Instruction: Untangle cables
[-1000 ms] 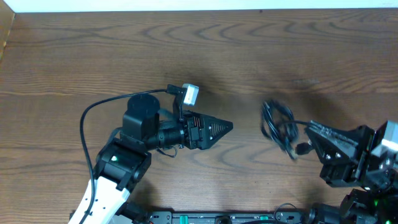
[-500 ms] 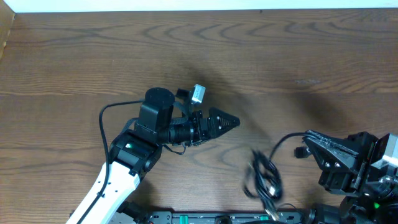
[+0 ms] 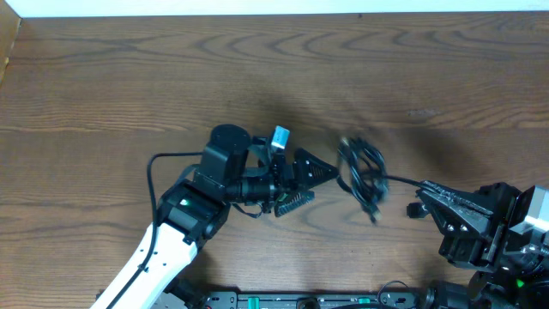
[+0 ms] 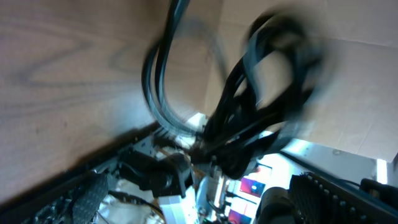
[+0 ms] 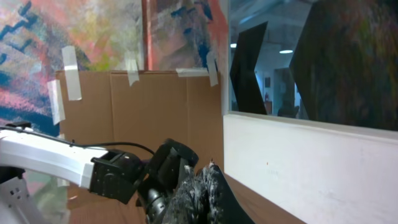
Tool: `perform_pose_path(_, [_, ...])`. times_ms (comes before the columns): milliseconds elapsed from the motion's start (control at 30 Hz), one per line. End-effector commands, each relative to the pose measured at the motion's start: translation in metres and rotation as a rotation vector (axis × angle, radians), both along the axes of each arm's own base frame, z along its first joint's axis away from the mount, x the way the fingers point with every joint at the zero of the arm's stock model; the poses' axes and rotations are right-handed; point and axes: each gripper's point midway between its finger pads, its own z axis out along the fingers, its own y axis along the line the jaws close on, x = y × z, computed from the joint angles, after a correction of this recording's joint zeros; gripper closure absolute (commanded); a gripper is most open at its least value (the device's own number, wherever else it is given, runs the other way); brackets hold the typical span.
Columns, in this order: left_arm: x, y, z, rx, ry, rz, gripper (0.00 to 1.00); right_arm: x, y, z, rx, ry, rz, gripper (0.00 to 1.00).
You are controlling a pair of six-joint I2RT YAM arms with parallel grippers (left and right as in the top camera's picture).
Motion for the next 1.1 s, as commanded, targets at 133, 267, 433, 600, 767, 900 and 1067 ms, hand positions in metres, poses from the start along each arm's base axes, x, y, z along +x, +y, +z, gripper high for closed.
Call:
perform_pose_path(133, [-0.011,-0.015,-0.003,0.0,0.131,-0.023,0.02,-0.005,0.001,0.006,-0.003,-0.044,-0.011,0.99])
perform_pose_path(267, [-0.014,-0.018,-0.005,0.003,0.159,-0.025,0.02,-0.006,0.002,0.004,-0.012,-0.042,-0.005,0.99])
perform_pose_path(433, [-0.014,-0.018,-0.005,0.003,0.165,-0.023,0.02,-0.007,0.003,0.003,-0.022,-0.039,0.002,0.99])
perform_pose_path(600, [-0.016,-0.02,-0.006,0.004,0.166,-0.032,0.02,-0.007,0.003,0.003,-0.021,-0.037,0.003,0.99])
perform_pose_path(767, [-0.022,-0.026,-0.008,0.015,0.177,-0.038,0.02,-0.007,0.003,0.003,-0.022,-0.037,0.003,0.99])
perform_pose_path(900, [-0.027,-0.03,-0.01,0.026,0.17,-0.046,0.02,-0.007,0.003,0.003,-0.022,-0.037,0.003,0.99])
perform_pose_path(1067, [-0.025,-0.031,-0.012,0.037,0.161,-0.031,0.02,-0.007,0.003,0.003,-0.021,-0.037,0.003,0.99])
